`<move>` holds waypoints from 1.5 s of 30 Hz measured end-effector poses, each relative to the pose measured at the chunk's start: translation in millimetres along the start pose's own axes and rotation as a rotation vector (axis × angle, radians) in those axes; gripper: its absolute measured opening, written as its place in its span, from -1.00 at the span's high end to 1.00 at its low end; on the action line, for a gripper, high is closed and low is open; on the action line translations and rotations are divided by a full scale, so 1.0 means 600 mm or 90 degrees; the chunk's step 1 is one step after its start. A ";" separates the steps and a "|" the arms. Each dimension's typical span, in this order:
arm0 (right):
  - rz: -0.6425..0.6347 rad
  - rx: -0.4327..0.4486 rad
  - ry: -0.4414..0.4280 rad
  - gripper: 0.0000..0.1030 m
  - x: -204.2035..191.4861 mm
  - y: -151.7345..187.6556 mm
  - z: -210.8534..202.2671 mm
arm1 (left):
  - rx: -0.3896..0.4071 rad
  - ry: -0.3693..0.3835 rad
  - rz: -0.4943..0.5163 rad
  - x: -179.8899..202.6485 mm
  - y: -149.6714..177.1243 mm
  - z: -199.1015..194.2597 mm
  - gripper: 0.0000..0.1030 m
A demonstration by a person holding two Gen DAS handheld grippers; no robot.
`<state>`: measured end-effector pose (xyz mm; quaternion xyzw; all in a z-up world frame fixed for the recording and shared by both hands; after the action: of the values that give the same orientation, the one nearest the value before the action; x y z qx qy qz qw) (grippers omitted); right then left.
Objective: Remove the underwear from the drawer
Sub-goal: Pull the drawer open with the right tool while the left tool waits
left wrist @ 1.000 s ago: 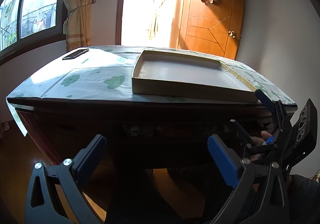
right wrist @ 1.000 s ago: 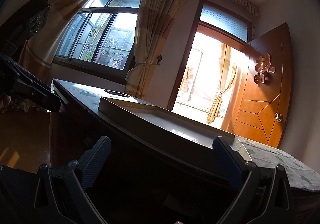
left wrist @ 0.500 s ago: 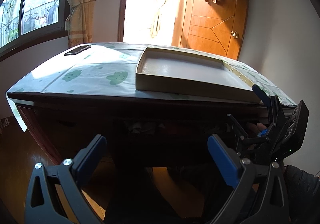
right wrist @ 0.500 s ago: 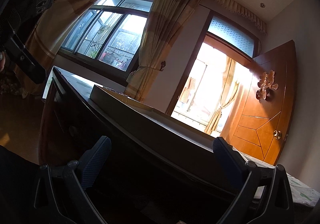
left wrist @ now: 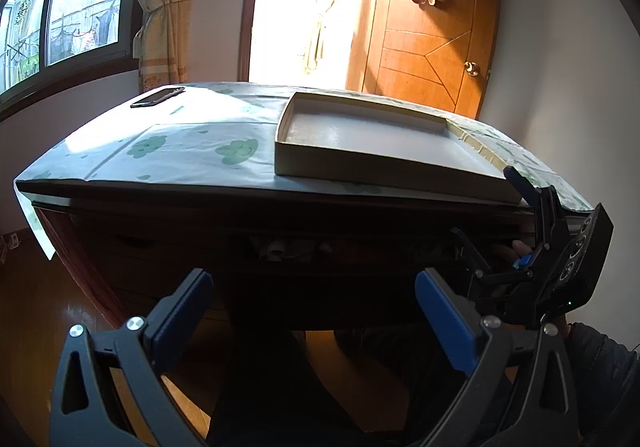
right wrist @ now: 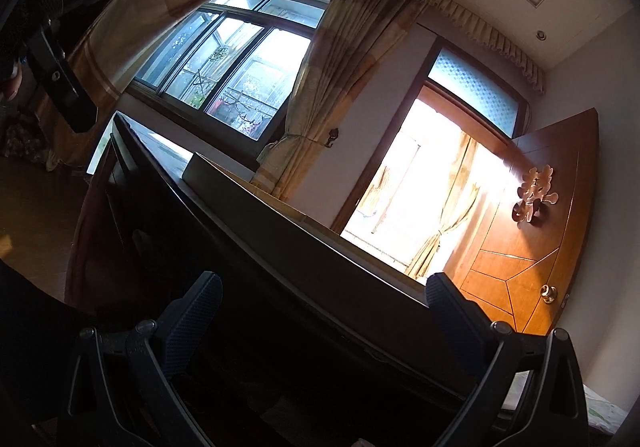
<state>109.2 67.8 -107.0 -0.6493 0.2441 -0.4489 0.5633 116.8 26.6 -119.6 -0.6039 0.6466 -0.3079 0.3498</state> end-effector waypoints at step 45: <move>0.068 -0.084 0.014 -0.99 -0.020 0.007 -0.086 | 0.000 0.008 -0.009 -0.008 -0.002 -0.005 -1.00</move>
<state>59.9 49.9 -116.5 -0.6660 0.3140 -0.4084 0.5395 115.0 31.2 -116.8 -0.6065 0.6447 -0.3141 0.3434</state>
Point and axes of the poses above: each gripper's, at about its wrist camera, not at the fingertips, and z roughly the way its jaws point, x to its right, y to its underside, the point moved 10 cm from there along z, roughly the way its jaws point, and after that the axes turned 15 degrees about z, right-handed, at the moved point
